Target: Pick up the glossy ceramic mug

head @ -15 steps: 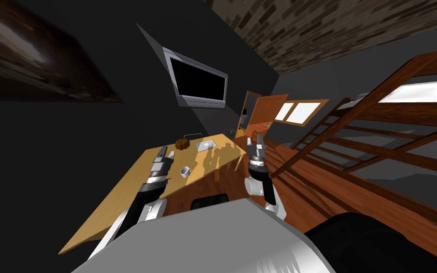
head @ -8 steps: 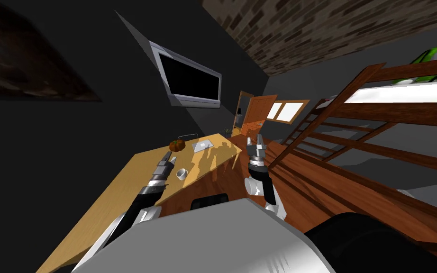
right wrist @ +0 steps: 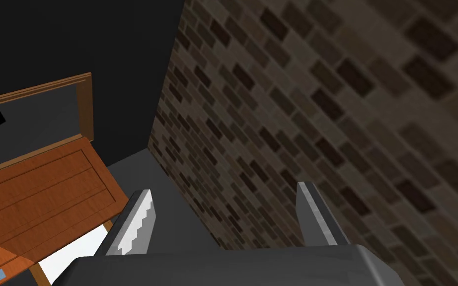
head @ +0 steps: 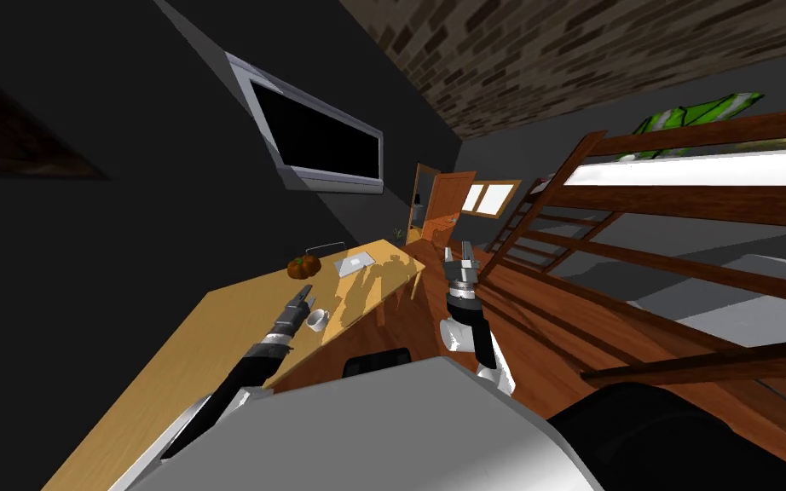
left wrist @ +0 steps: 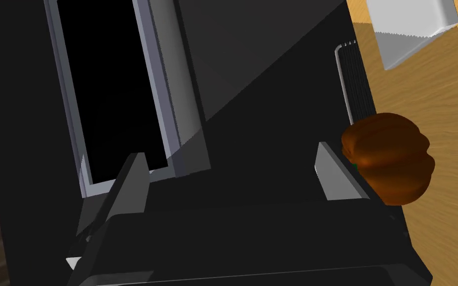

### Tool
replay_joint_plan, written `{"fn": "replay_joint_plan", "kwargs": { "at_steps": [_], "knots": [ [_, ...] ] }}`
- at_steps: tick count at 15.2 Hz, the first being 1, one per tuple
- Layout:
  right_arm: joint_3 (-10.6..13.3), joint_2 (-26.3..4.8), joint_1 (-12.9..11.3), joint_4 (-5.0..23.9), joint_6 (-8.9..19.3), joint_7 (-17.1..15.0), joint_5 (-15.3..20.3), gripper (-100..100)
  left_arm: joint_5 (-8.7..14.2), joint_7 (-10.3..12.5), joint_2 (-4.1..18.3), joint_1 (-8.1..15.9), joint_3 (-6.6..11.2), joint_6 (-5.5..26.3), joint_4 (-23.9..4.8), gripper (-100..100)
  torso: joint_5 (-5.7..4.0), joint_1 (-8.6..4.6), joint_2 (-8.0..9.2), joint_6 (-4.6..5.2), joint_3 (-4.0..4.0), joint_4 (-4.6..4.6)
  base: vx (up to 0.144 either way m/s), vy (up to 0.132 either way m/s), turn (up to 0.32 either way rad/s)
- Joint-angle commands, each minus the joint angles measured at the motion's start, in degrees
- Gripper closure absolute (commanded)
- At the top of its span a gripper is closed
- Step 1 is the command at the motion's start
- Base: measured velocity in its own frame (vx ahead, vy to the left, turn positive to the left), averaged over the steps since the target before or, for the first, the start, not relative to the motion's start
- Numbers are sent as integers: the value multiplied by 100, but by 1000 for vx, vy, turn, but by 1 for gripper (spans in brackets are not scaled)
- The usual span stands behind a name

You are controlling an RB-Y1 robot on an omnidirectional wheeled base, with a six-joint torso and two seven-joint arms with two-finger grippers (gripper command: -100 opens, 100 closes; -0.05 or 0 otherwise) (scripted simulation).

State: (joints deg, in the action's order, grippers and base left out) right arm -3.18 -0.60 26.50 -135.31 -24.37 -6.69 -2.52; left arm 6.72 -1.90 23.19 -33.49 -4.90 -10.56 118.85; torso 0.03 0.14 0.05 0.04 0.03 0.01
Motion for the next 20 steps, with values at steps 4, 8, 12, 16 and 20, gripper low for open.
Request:
{"fn": "replay_joint_plan", "kwargs": {
  "at_steps": [4,8,12,16,20],
  "knots": [
    [0,0,1,0,0,0,0,0,388,-64,563,-162,-50,492,-297,-100,0,0,-2,-2,-1,0,-12,20,-227],
    [0,0,1,0,0,0,0,0,677,-111,962,-295,-85,842,-506,-100,0,0,-2,-3,-1,-1,-12,20,-227],
    [0,0,0,0,0,0,0,0,972,-160,1357,-429,-120,1202,-719,-100,1,4,-3,1,-2,-1,-14,25,-294],
    [0,0,0,0,0,0,0,0,1268,-209,1743,-565,-156,1565,-931,-100,1,3,-4,-2,-2,-1,-12,23,-237],
    [0,0,0,0,0,0,0,0,1561,-259,2116,-698,-193,1925,-1138,-100,1,2,-7,0,-4,-1,-8,21,-233]
  ]
}}
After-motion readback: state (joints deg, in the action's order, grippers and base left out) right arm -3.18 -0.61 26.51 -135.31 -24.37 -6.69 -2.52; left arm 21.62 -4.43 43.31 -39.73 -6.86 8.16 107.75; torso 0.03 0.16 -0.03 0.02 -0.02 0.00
